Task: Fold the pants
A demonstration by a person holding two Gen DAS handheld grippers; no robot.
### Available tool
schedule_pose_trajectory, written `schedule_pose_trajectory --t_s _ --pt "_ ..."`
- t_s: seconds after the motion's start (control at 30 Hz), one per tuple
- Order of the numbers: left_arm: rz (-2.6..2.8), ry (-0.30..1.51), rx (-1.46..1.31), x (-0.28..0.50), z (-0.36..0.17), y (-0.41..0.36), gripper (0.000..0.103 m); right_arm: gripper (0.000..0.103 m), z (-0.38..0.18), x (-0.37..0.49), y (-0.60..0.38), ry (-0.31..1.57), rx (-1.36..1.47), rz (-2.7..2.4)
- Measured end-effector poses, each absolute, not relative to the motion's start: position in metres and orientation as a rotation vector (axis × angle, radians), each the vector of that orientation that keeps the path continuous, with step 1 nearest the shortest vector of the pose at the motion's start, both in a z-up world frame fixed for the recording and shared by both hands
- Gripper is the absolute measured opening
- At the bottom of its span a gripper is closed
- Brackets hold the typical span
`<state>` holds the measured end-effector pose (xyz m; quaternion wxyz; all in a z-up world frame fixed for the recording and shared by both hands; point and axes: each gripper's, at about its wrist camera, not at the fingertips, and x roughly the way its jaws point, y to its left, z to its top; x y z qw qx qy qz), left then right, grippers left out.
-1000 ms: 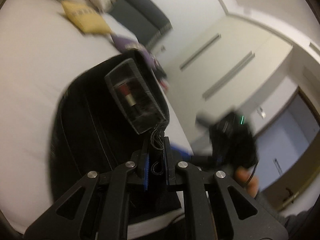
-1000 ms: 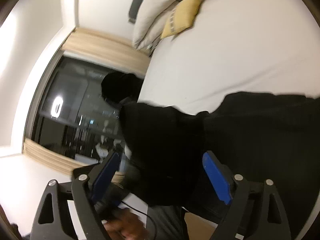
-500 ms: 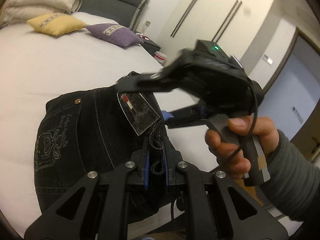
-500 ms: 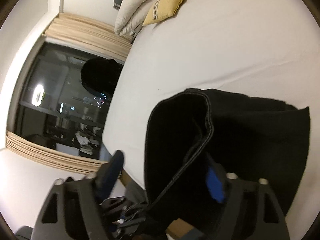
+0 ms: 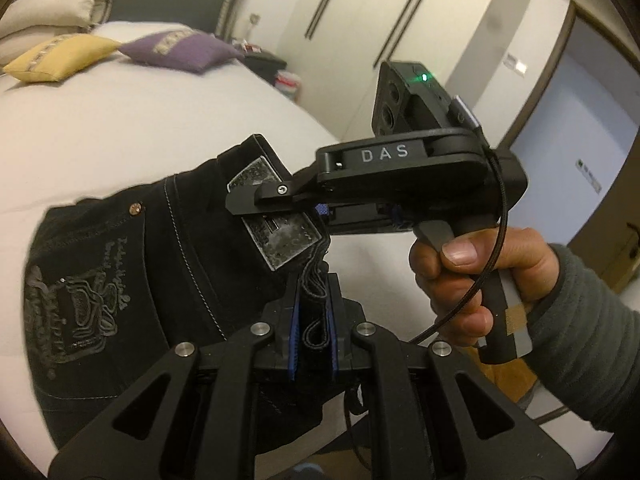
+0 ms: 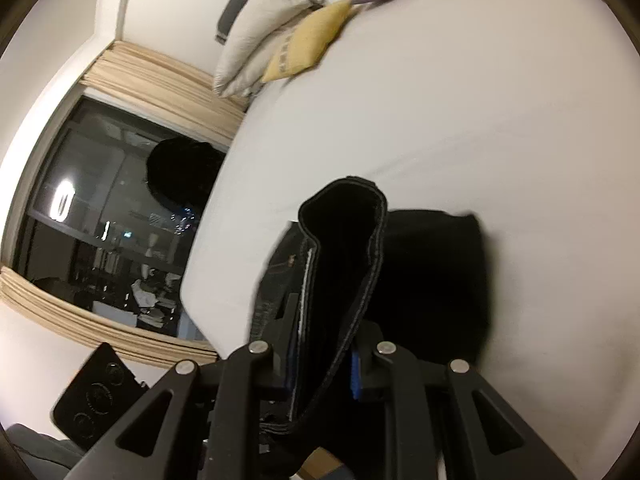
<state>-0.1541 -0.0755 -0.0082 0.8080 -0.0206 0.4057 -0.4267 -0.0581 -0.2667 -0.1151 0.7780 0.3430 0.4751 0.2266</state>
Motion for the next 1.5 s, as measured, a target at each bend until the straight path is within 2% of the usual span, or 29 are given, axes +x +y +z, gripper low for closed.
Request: schedule_pose_trajectory --t_s 0.17,0.27,0.3,0.37,0.43,0.5,0.57,0.7,0.8,0.9,0.97,1.03,1.07,1.1,1.13,1.23,1.3,1.37,1.47,1.5 --pt "-0.897 0.962 0.016 -0.151 -0.051 -0.11 0.012 0.021 -0.157 -0.061 -0.284 1.06 0.787 0.442" --pt "-0.91 0.989 0.018 -0.148 -0.062 -0.121 0.02 0.022 -0.175 -0.063 -0.293 1.06 0.842 0.436" --pt "-0.917 0.995 0.017 -0.147 -0.063 -0.121 0.022 0.033 -0.175 -0.061 -0.292 1.061 0.856 0.434" --pt "-0.942 1.012 -0.007 -0.151 -0.062 -0.119 0.034 0.039 -0.179 -0.064 -0.301 1.059 0.905 0.434" --pt "-0.97 1.025 -0.051 -0.155 -0.055 -0.112 0.045 0.049 -0.173 -0.066 -0.306 1.052 0.927 0.412" --pt "-0.998 1.011 -0.087 -0.16 -0.045 -0.099 0.045 0.07 -0.161 -0.074 -0.316 1.031 0.898 0.341" --pt "-0.995 0.973 -0.111 -0.161 -0.03 -0.081 0.045 0.074 -0.15 -0.086 -0.33 1.016 0.867 0.247" --pt "-0.922 0.885 -0.18 -0.127 -0.007 -0.042 0.045 0.074 -0.112 -0.111 -0.326 0.902 0.91 0.339" --pt "-0.859 0.899 -0.203 -0.1 -0.018 -0.03 0.045 0.074 -0.091 -0.122 -0.29 0.853 0.898 0.491" --pt "-0.829 0.929 -0.19 -0.1 -0.042 -0.02 0.045 0.074 -0.102 -0.132 -0.257 0.886 0.893 0.559" --pt "-0.821 0.976 -0.192 -0.106 -0.069 -0.02 0.045 0.074 -0.135 -0.138 -0.246 0.968 0.921 0.54" --pt "-0.81 1.014 -0.188 -0.111 -0.094 -0.012 0.045 0.056 -0.169 -0.151 -0.247 1.006 0.934 0.487" --pt "-0.814 1.004 -0.194 -0.112 -0.102 -0.009 0.045 0.039 -0.176 -0.16 -0.254 0.964 0.953 0.489" --pt "-0.82 0.971 -0.187 -0.119 -0.105 -0.007 0.045 0.028 -0.18 -0.166 -0.261 0.956 0.985 0.484" --pt "-0.821 0.967 -0.173 -0.121 -0.105 -0.008 0.045 0.027 -0.184 -0.171 -0.269 0.951 1.025 0.48" --pt "-0.837 0.977 -0.166 -0.121 -0.101 -0.01 0.045 0.027 -0.174 -0.186 -0.283 0.964 0.959 0.447" --pt "-0.848 0.966 -0.194 -0.108 -0.088 -0.008 0.045 0.035 -0.156 -0.188 -0.291 0.971 0.897 0.412" --pt "-0.879 0.903 -0.21 -0.11 -0.075 0.004 0.045 0.036 -0.13 -0.175 -0.297 0.902 0.878 0.43" --pt "-0.939 0.874 -0.165 -0.134 -0.063 -0.018 0.046 0.056 -0.098 -0.134 -0.293 0.824 0.866 0.5" --pt "-0.937 0.875 -0.13 -0.135 -0.065 -0.023 0.046 0.056 -0.094 -0.122 -0.285 0.822 0.865 0.525"
